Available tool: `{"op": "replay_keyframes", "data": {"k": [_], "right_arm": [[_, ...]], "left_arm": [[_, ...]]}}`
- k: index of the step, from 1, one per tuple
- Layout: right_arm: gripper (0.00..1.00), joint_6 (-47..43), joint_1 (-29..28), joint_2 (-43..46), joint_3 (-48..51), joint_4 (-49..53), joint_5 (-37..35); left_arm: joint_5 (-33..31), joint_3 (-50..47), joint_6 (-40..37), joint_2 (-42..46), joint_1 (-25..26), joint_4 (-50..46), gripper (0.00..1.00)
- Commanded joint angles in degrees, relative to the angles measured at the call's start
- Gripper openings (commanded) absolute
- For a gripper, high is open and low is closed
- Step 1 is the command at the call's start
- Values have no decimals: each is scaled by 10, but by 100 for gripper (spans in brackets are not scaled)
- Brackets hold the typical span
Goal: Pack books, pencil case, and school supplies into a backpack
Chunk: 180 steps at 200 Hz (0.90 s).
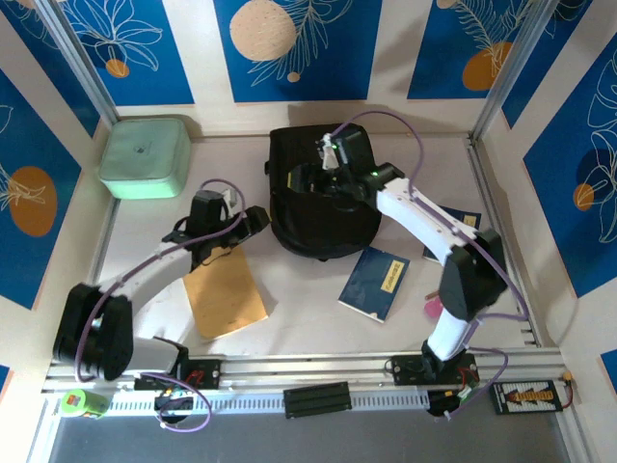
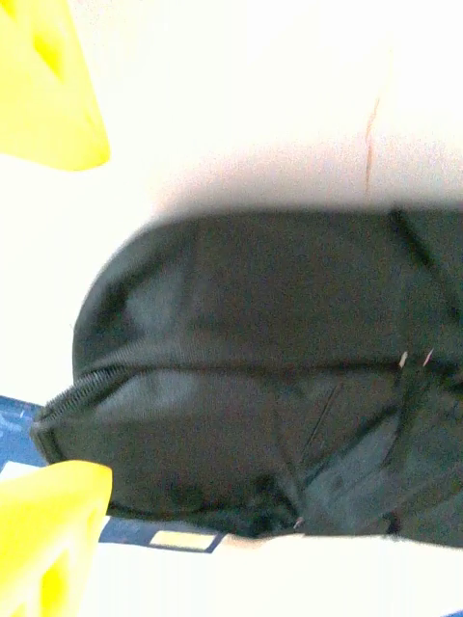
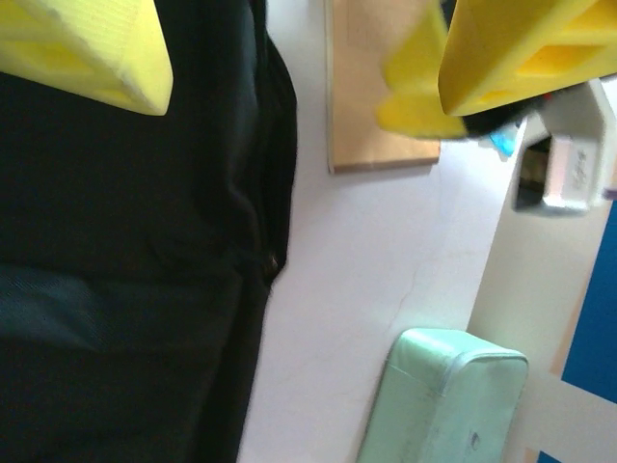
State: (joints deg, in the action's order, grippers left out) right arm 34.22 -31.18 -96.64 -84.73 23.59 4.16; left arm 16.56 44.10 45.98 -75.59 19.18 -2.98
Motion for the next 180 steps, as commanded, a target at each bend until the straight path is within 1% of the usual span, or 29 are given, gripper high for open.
{"op": "replay_keyframes", "data": {"k": [1,24,45,62,83,103,117,135,151,170,180], "right_arm": [[74,-17,-11,26,60,60,-1],[74,-29,-55,38,76,71,-7],[72,-44,-109,6,53,68,-4],[69,-60,-155,-46,13,65,13],[65,-68,-199,-135,-53,67,24],[64,-72,-221,-229,-132,91,-5],[64,-74,-222,-289,-194,121,-8],[63,-74,-219,-345,-253,146,-5],[61,-69,-215,-376,-284,154,0],[58,-55,-210,-402,-310,162,7],[57,-50,-208,-412,-321,169,8]], "left_arm": [[-101,4,-48,35,-25,-208,83],[-116,-30,-33,62,-70,-254,84],[-114,-61,-22,83,-110,-281,84],[-116,-74,-25,92,-147,-313,84],[-111,-87,-40,108,-202,-340,84],[-94,-99,-50,114,-243,-349,83],[-81,-108,-50,109,-256,-344,79],[-55,-119,-49,101,-259,-322,70],[-49,-121,-49,88,-259,-317,61],[-51,-124,-53,78,-259,-317,54],[-55,-126,-54,74,-259,-318,49]]}}
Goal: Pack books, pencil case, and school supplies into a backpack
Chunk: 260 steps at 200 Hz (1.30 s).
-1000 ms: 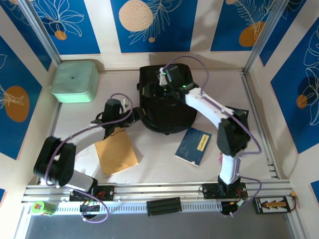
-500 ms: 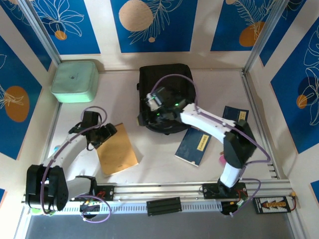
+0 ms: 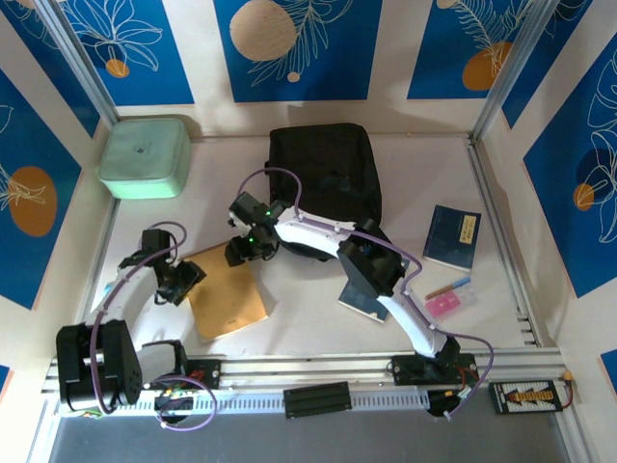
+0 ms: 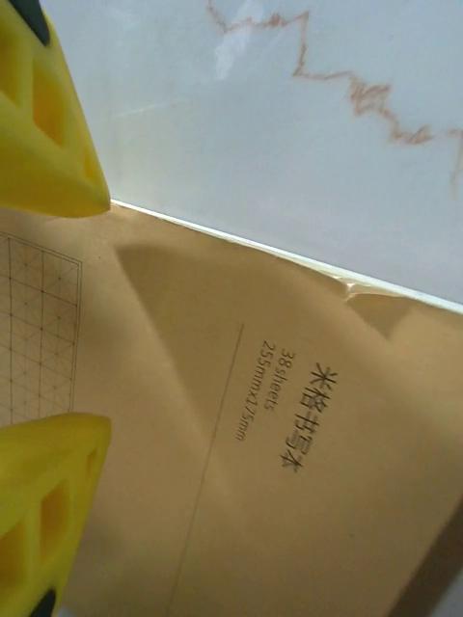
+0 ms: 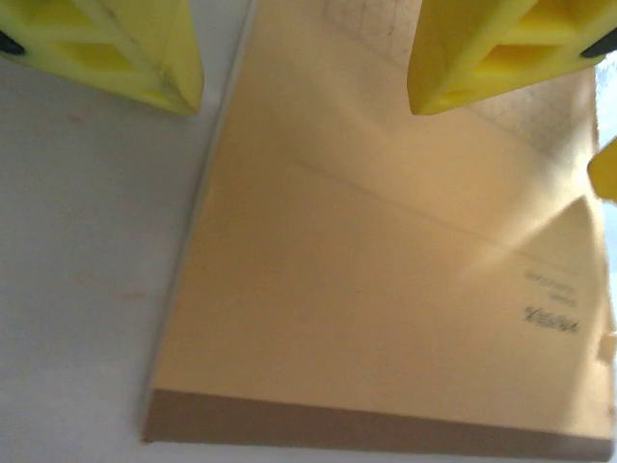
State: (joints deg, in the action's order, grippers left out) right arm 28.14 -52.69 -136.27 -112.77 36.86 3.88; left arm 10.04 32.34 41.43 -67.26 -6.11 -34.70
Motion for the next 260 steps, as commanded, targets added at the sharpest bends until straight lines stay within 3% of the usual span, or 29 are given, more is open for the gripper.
{"op": "replay_keyframes", "data": {"k": [1,62,96,162,198,221,260], "right_arm": [[57,11,7,-16,-41,36,12],[44,17,8,-39,-45,38,77],[38,30,10,-47,-49,39,111],[11,46,21,-2,-46,26,93],[3,35,25,40,-14,14,50],[1,17,33,84,9,-6,44],[0,-46,43,192,55,-45,40]], "left_arm": [[10,-9,-8,-10,-6,-1,48],[23,-27,-5,-40,-5,27,28],[27,-37,-1,-50,-5,36,27],[28,-35,0,-42,-5,39,28],[12,-4,-15,-11,-5,4,40],[13,26,-28,28,-5,-10,54],[97,84,-50,93,-5,45,75]]}}
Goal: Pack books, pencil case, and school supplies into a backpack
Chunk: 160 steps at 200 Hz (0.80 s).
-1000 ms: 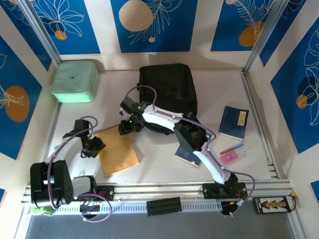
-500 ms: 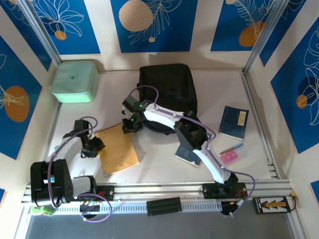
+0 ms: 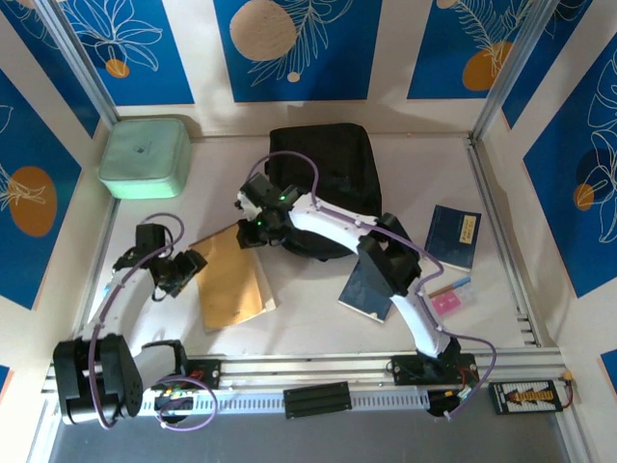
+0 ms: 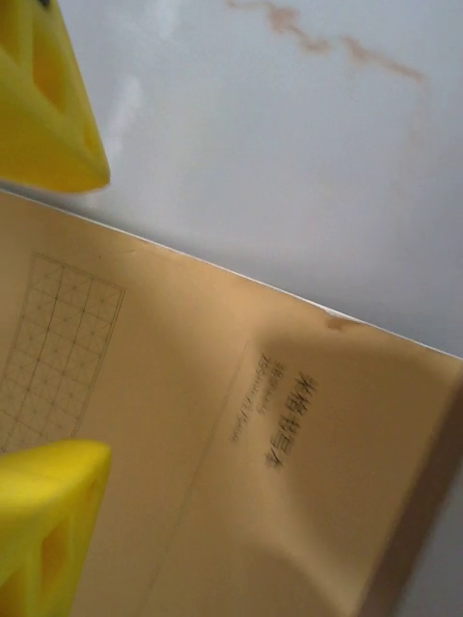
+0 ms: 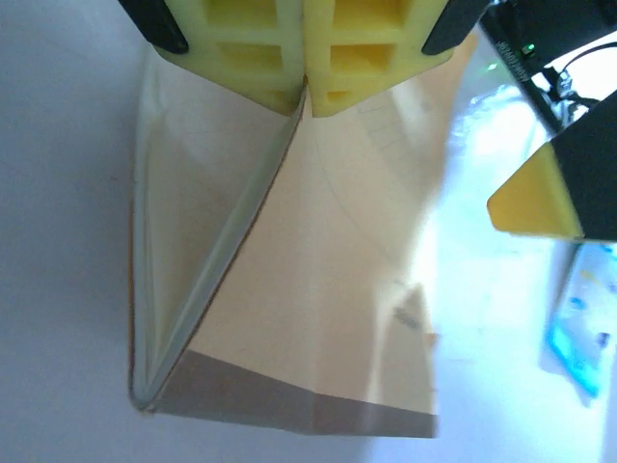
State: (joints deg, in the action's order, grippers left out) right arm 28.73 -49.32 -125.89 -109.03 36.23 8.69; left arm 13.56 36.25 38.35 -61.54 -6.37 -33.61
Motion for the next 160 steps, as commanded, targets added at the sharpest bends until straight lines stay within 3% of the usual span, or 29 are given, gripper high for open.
{"op": "replay_keyframes", "data": {"k": [1,23,40,73,115,160], "right_arm": [[0,-54,10,91,19,-39,-8],[0,-74,17,147,50,-51,-23],[0,-82,27,189,73,-57,-39],[0,-45,74,253,114,-62,-36],[0,59,186,265,161,-65,7],[1,75,284,216,195,-101,32]], "left_arm": [[65,46,-19,37,-2,35,76],[126,68,-22,46,-1,105,88],[180,71,-16,34,1,188,91],[226,93,14,-26,36,315,94],[202,159,2,-135,125,351,95],[158,238,-12,-255,194,325,94]]}}
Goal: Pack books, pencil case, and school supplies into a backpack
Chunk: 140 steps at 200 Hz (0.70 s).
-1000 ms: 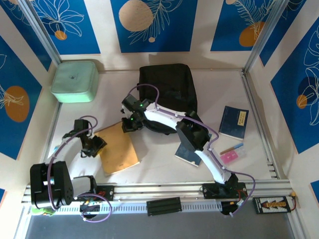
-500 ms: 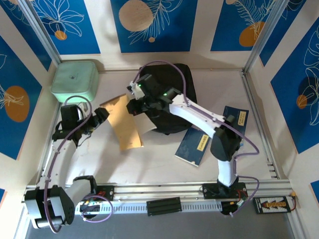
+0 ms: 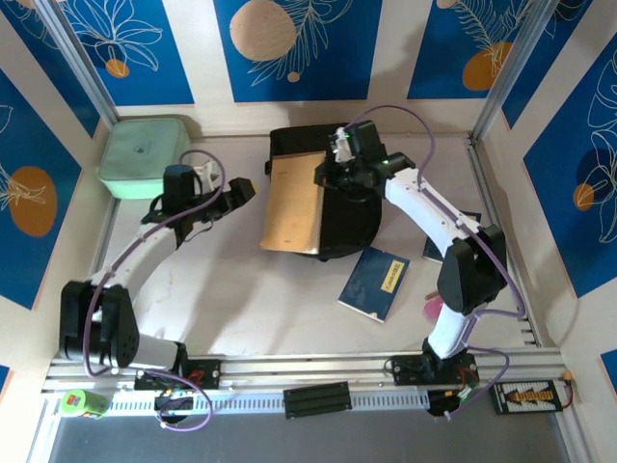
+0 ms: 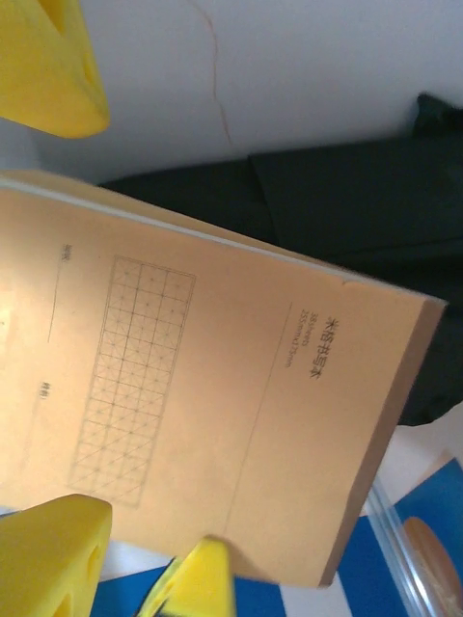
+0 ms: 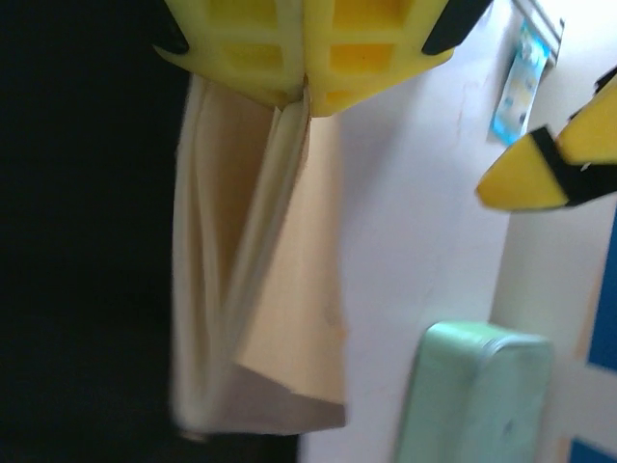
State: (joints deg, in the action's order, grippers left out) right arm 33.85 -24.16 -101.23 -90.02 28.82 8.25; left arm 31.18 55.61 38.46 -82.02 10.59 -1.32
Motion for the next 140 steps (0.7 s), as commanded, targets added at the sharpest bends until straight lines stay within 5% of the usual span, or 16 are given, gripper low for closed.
{"op": "replay_keyframes", "data": {"k": [1,36,56,86,140], "right_arm": [[1,24,34,-32,5,-26,37],[12,24,74,-65,7,-15,34],[40,43,86,-49,30,-13,36],[65,88,98,-6,119,-54,69],[72,71,91,-51,140,-105,149]], "left_arm": [[-18,46,-13,-53,26,1,94],[-37,103,-20,-138,54,-39,91],[-32,127,-27,-170,68,-57,90],[-34,136,-35,-191,83,-73,88],[-42,131,-34,-206,86,-93,69]]}}
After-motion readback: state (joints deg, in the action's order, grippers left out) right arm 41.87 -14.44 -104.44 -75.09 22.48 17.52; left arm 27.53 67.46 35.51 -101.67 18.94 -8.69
